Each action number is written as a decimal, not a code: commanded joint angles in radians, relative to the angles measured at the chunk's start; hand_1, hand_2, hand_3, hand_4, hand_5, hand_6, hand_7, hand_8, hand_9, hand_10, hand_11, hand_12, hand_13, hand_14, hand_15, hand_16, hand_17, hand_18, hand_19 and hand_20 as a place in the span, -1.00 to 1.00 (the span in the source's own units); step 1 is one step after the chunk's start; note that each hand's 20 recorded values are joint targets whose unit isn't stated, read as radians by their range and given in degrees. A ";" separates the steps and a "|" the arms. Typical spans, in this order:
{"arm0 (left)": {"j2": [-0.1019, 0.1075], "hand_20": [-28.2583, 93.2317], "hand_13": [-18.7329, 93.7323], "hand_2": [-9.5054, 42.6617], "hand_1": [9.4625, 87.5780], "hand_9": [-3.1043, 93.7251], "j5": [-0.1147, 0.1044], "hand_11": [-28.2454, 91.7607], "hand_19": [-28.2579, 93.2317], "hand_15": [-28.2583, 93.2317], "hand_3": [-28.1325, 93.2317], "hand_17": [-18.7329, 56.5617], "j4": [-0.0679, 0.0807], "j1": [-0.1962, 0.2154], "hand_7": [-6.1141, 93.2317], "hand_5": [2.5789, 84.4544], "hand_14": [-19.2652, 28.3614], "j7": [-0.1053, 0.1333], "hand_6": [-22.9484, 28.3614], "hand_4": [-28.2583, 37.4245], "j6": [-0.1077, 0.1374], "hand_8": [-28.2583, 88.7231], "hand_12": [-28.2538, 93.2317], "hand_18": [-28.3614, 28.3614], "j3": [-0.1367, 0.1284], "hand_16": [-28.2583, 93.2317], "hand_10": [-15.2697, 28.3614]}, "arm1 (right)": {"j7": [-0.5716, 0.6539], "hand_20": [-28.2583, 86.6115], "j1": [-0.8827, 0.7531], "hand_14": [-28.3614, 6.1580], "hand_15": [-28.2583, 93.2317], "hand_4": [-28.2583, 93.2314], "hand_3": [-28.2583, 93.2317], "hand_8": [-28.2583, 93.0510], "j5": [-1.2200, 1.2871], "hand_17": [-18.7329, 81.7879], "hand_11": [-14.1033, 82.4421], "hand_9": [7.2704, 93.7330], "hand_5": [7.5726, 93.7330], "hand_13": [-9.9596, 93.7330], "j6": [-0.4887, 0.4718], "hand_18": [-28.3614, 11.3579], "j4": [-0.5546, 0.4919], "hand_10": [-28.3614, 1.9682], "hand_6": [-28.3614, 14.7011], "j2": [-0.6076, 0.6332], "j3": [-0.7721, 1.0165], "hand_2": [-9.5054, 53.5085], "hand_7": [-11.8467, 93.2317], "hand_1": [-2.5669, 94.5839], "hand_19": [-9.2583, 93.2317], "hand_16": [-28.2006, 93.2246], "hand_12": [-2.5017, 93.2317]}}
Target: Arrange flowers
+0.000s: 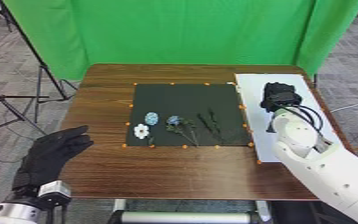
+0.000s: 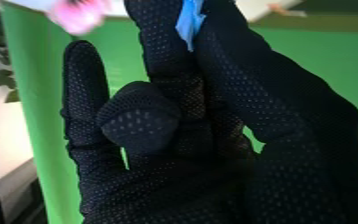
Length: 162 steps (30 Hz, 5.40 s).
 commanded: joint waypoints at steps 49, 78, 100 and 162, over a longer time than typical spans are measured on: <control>-0.009 -0.30 -0.13 -0.50 -0.46 -0.02 0.007 0.19 0.45 0.52 0.76 -0.75 0.001 -0.011 -0.58 0.24 0.96 -0.054 0.52 -0.61 -0.023 -0.67 -0.36 0.73 -0.016 -0.76 0.75 | -0.060 -0.47 0.009 0.43 0.72 -1.00 0.75 -0.51 0.054 -0.02 -0.38 0.90 0.68 0.73 0.004 -0.44 -0.178 0.49 0.31 -0.217 -0.231 -1.00 -0.26 0.23 0.85 -0.17 -0.16; -0.001 -0.30 -0.13 -0.49 -0.47 -0.02 0.007 0.19 0.45 0.52 0.77 -0.75 -0.003 0.000 -0.58 0.25 0.96 -0.049 0.53 -0.61 -0.011 -0.67 -0.36 0.73 -0.009 -0.76 0.75 | -0.002 -0.50 0.044 0.28 0.67 -1.00 0.75 -0.53 0.021 -0.10 -0.40 0.82 0.57 0.69 -0.021 -0.57 -0.172 0.31 0.21 -0.272 -0.280 -1.00 -0.32 0.08 0.85 -0.19 -0.25; 0.057 -0.31 -0.13 -0.48 -0.47 -0.02 -0.025 0.19 0.45 0.52 0.77 -0.75 -0.004 0.035 -0.58 0.25 0.96 -0.005 0.53 -0.60 0.017 -0.67 -0.36 0.74 -0.004 -0.76 0.75 | 0.041 -0.49 0.053 -0.30 0.72 -0.95 0.80 -0.71 -0.029 -0.23 -0.12 0.45 0.33 0.47 -0.075 -0.97 -0.228 -0.53 -0.07 -0.238 -0.309 -0.82 -0.49 -0.34 0.84 -0.21 -0.58; 0.067 -0.31 -0.13 -0.48 -0.47 -0.02 -0.030 0.19 0.45 0.52 0.77 -0.75 0.004 -0.003 -0.58 0.24 0.97 0.053 0.53 -0.61 0.023 -0.67 -0.36 0.73 0.060 -0.76 0.75 | -0.067 -0.35 0.007 0.04 0.88 -1.00 0.93 -0.73 0.096 -0.21 -0.42 -0.13 -0.09 0.33 -0.474 -0.57 0.105 -0.43 0.04 0.039 0.278 -0.82 -0.45 -0.35 0.74 -0.29 -0.62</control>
